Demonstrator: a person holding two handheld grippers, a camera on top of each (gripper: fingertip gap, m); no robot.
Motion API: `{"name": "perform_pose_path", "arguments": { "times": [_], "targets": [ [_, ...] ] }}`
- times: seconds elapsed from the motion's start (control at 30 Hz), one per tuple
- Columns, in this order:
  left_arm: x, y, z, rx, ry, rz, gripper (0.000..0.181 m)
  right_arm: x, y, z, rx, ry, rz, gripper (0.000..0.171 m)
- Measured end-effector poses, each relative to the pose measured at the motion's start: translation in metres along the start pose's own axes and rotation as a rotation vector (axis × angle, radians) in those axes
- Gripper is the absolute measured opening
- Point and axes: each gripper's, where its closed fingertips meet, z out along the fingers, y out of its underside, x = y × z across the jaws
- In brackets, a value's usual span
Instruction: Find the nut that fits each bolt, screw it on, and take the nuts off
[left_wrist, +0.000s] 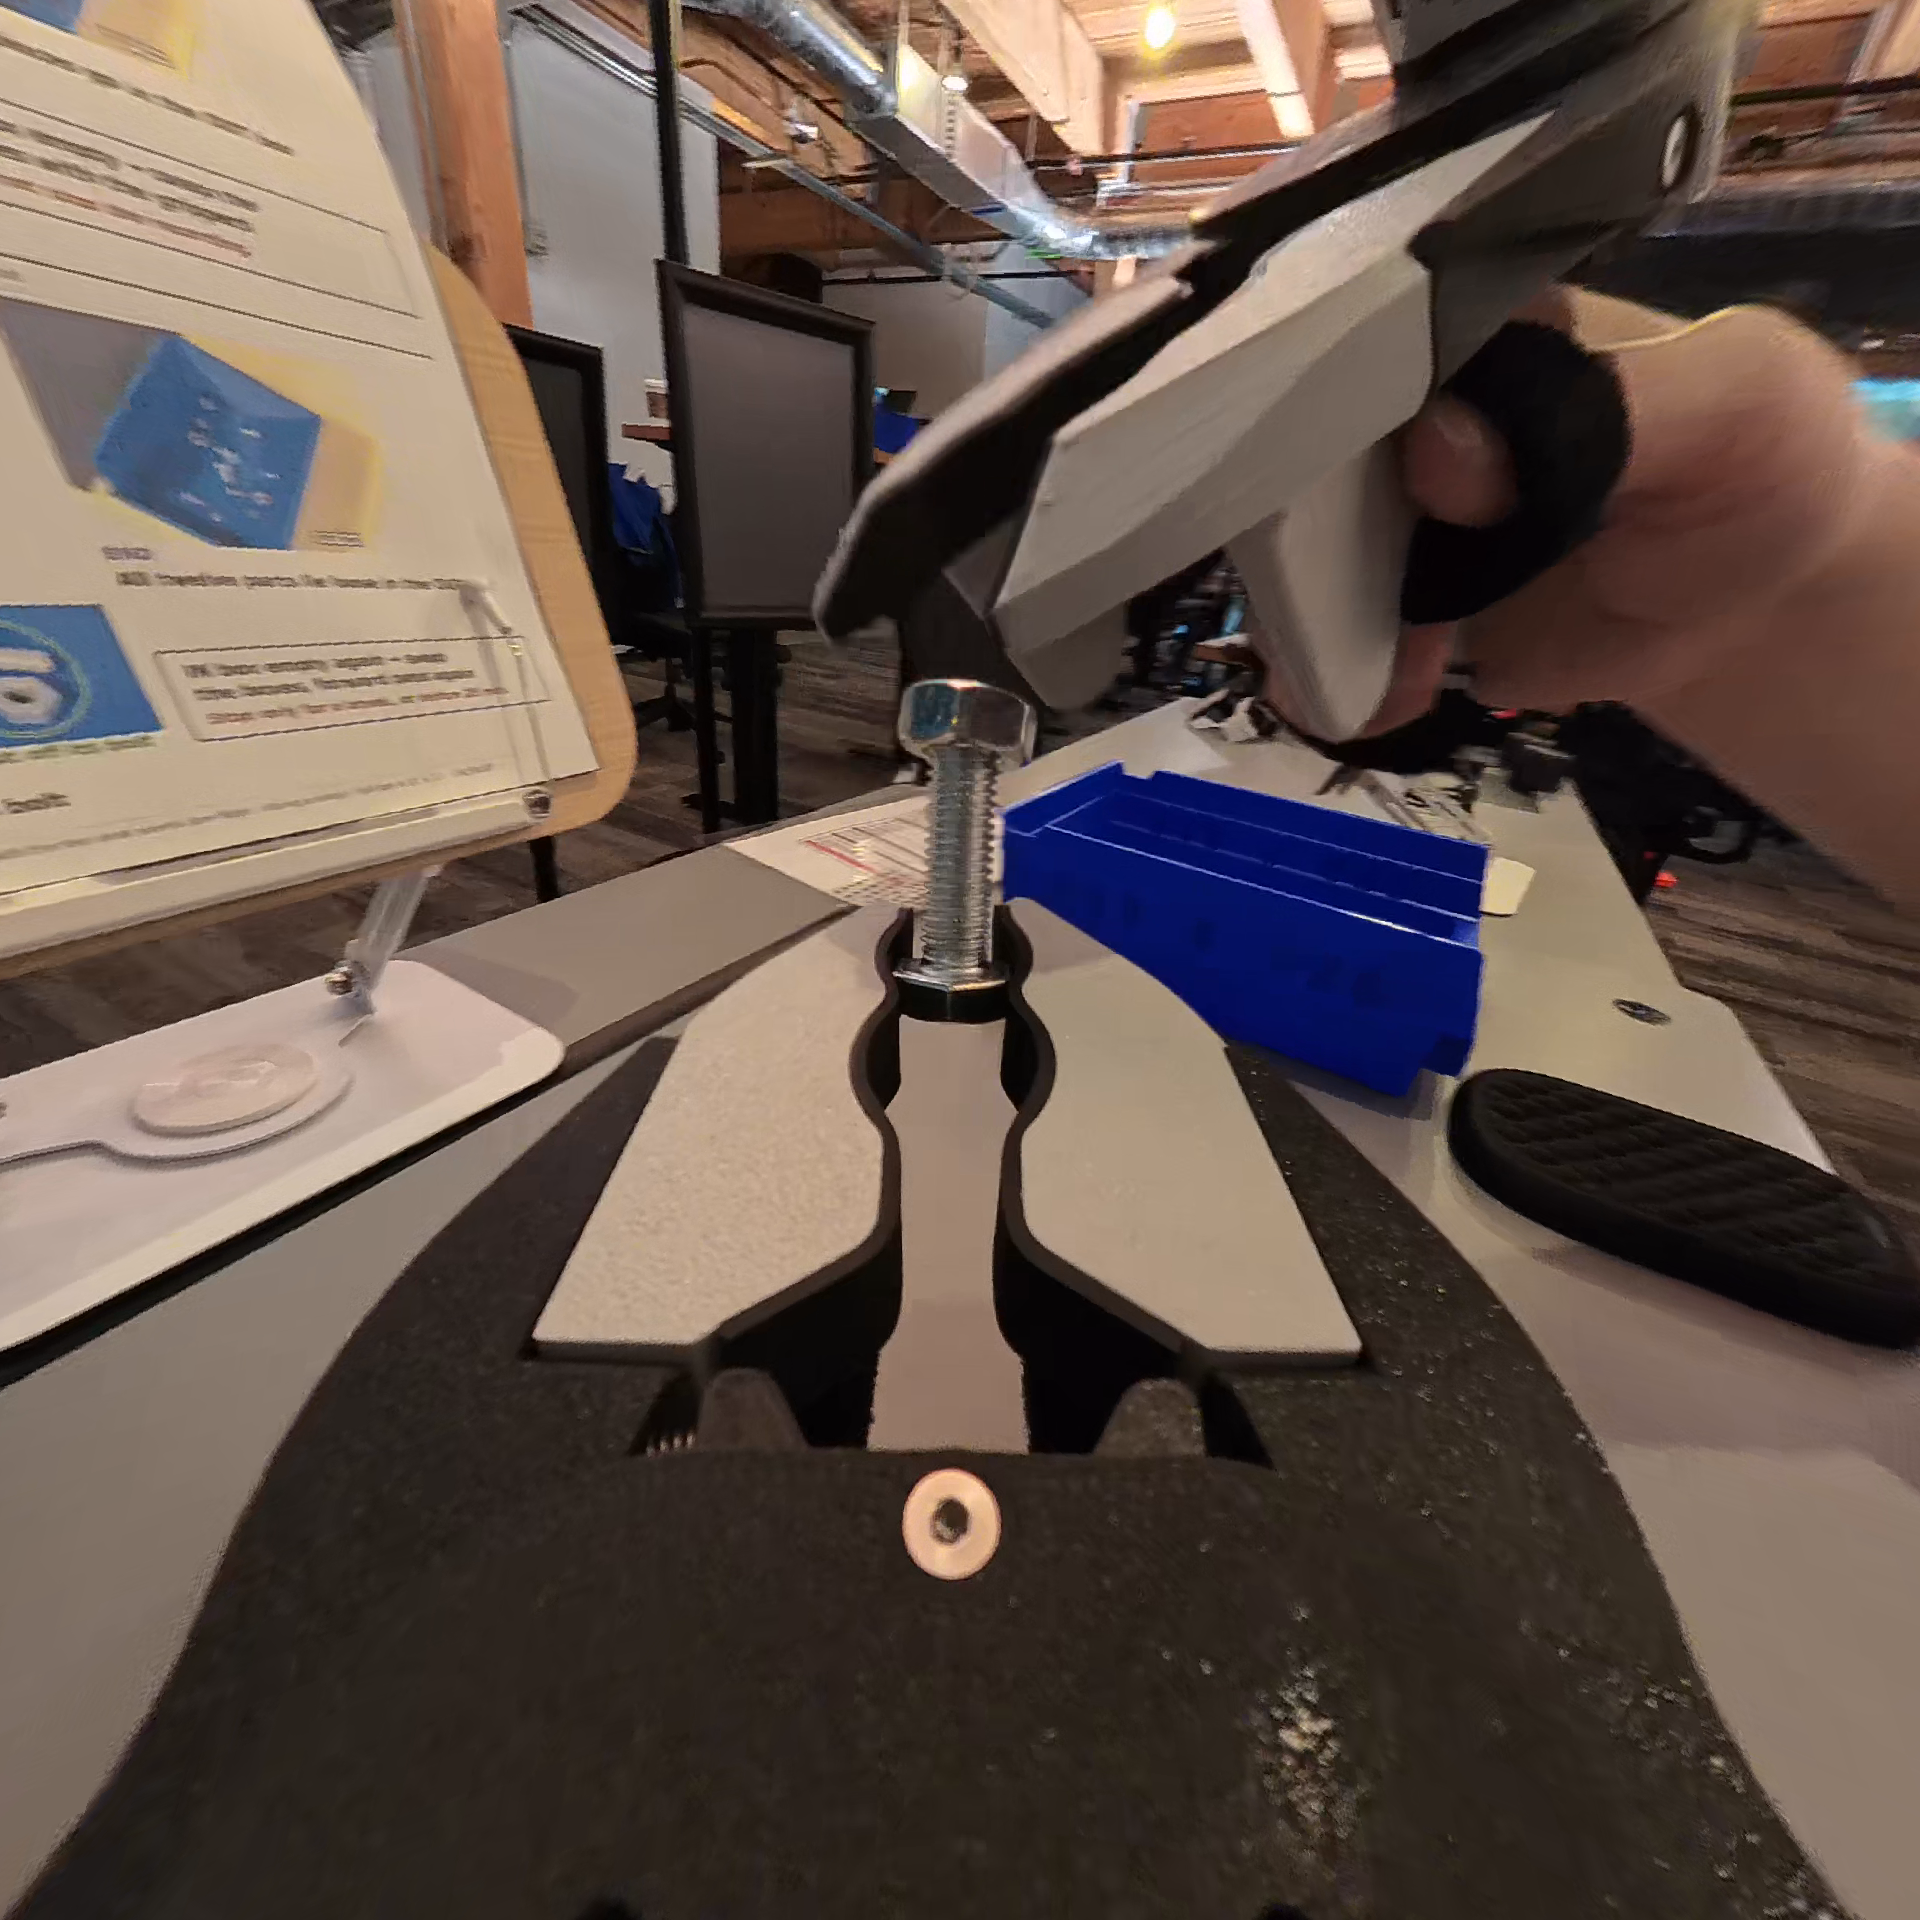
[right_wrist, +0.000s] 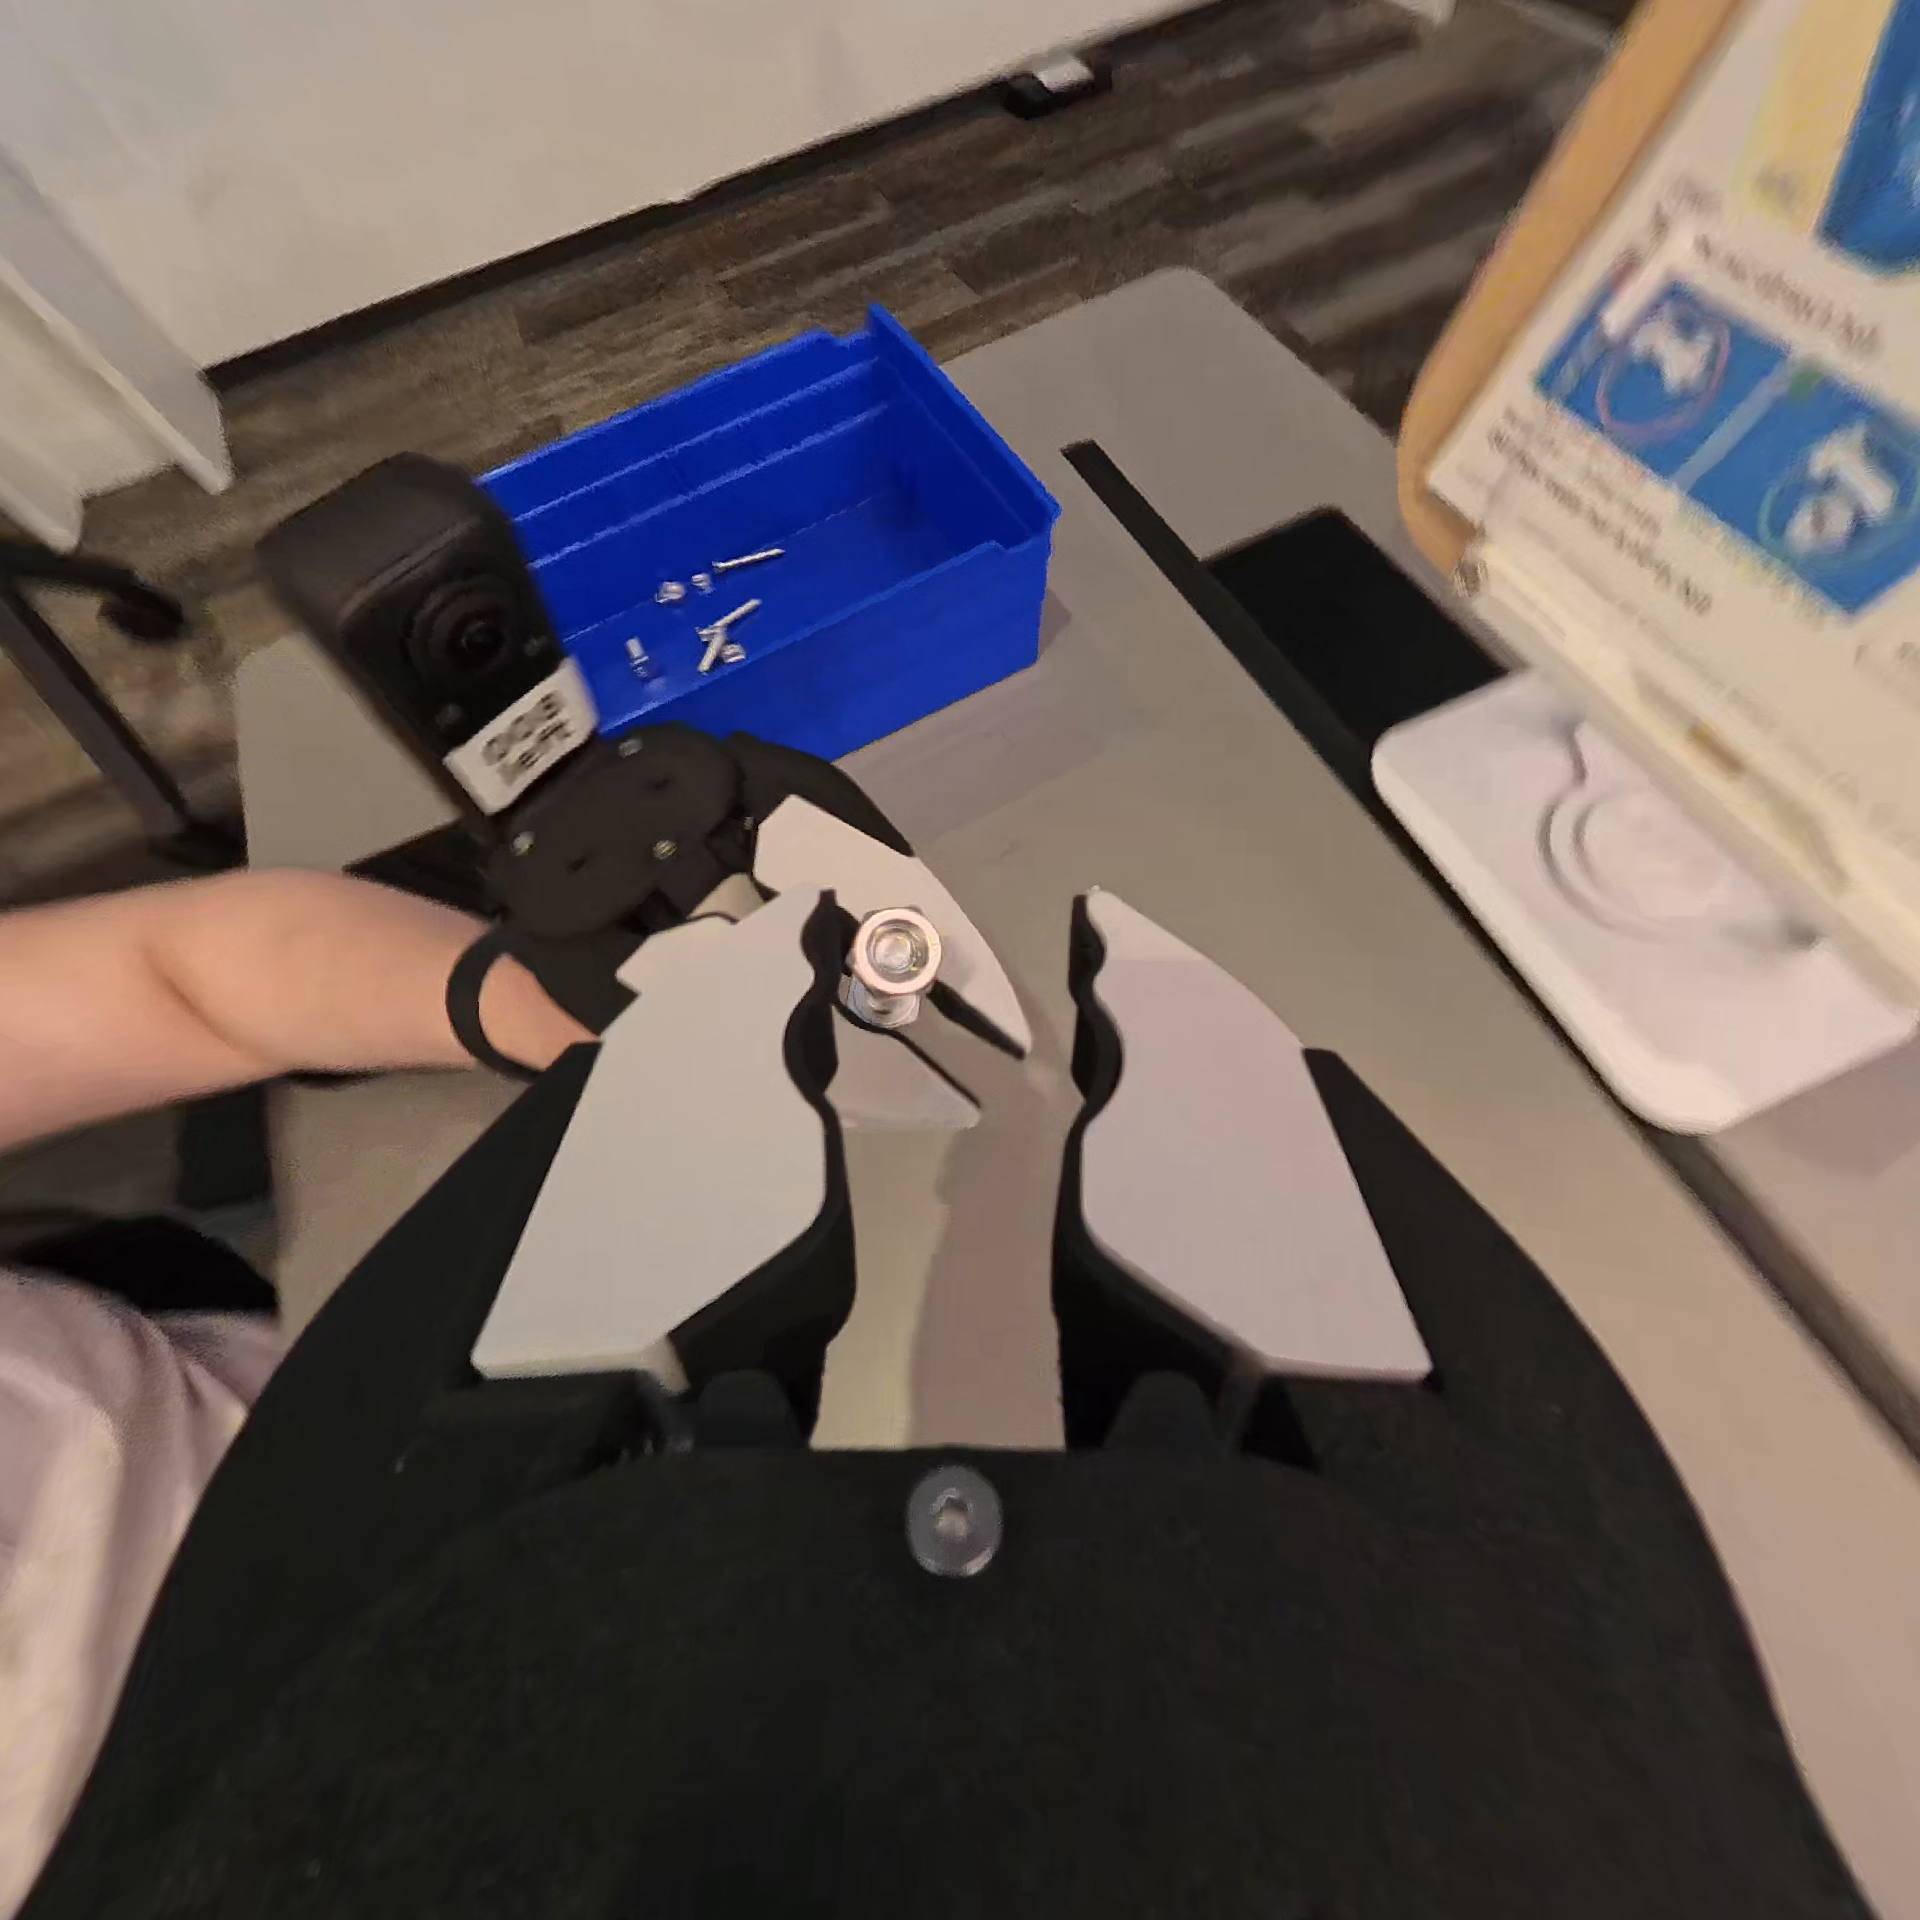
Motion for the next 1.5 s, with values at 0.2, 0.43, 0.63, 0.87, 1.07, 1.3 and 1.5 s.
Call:
{"name": "perform_pose_path", "arguments": {
  "times": [0.2, 0.43, 0.63, 0.87, 1.07, 1.3, 1.5],
  "targets": [
    [0.042, -0.002, 0.005, -0.015, 0.269, -0.038, 0.014, -0.029, 0.005, -0.038, 0.185, -0.275, -0.267, 0.039],
    [0.077, -0.004, 0.005, -0.016, 0.436, -0.072, 0.014, -0.044, 0.016, -0.056, 0.313, -0.307, -0.409, 0.033],
    [0.085, -0.012, 0.003, 0.025, 0.456, -0.094, 0.014, -0.052, 0.02, -0.062, 0.37, -0.257, -0.42, 0.029],
    [0.087, -0.014, 0.002, 0.034, 0.46, -0.092, 0.014, -0.056, 0.023, -0.058, 0.398, -0.265, -0.387, 0.028],
    [0.087, -0.014, 0.002, 0.032, 0.456, -0.091, 0.014, -0.055, 0.026, -0.054, 0.386, -0.274, -0.366, 0.025],
    [0.086, -0.015, 0.002, 0.034, 0.451, -0.09, 0.014, -0.056, 0.025, -0.057, 0.402, -0.304, -0.34, 0.023],
    [0.087, -0.015, 0.002, 0.036, 0.45, -0.089, 0.014, -0.058, 0.026, -0.055, 0.395, -0.299, -0.348, 0.018]
  ]
}}
